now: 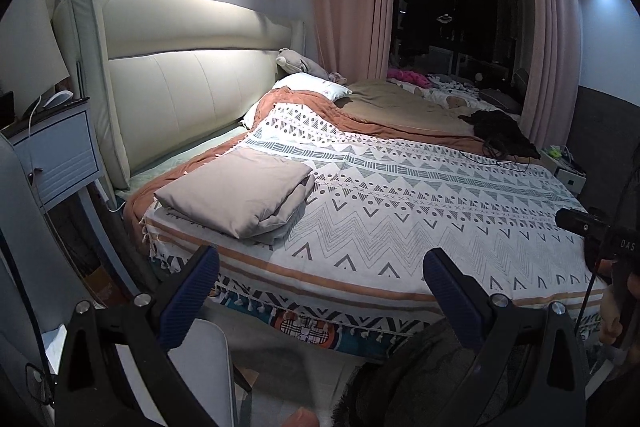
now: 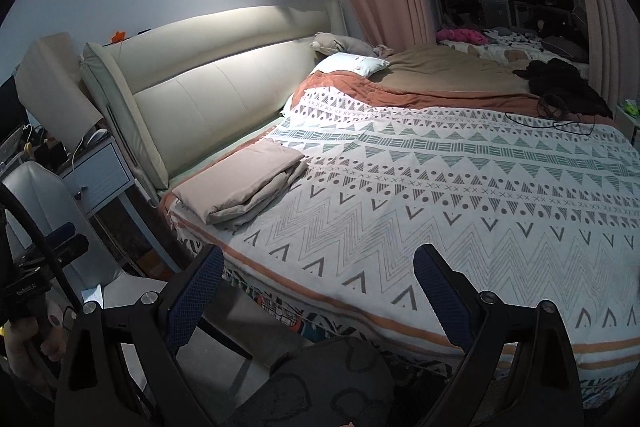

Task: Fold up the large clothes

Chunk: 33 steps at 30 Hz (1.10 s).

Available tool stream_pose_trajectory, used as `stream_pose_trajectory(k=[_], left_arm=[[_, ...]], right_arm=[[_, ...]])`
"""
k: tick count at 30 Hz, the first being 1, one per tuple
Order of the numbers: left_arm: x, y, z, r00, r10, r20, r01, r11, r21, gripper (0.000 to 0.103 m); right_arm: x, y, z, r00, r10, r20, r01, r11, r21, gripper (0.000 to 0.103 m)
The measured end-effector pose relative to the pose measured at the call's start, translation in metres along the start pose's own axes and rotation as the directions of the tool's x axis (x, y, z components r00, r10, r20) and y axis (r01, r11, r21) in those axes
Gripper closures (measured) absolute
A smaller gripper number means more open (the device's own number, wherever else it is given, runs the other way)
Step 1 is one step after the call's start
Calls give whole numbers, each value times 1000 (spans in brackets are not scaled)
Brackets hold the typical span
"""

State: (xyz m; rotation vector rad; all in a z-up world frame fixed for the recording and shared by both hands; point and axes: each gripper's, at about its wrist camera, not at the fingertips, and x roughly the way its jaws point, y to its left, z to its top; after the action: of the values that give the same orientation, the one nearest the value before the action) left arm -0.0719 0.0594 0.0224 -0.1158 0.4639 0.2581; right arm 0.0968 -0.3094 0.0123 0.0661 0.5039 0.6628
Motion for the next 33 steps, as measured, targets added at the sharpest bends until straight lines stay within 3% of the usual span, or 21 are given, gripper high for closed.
stream_pose_trajectory(k=[12, 33], left_arm=[[-35, 2, -31, 999, -17, 34, 19, 999, -41, 0], [-45, 3, -32, 998, -31, 59, 33, 999, -39, 0]], right_arm=[[-51, 7, -41, 999, -23, 48, 23, 1000, -9, 7], [-43, 8, -48, 999, -13, 48, 13, 1000, -9, 7]])
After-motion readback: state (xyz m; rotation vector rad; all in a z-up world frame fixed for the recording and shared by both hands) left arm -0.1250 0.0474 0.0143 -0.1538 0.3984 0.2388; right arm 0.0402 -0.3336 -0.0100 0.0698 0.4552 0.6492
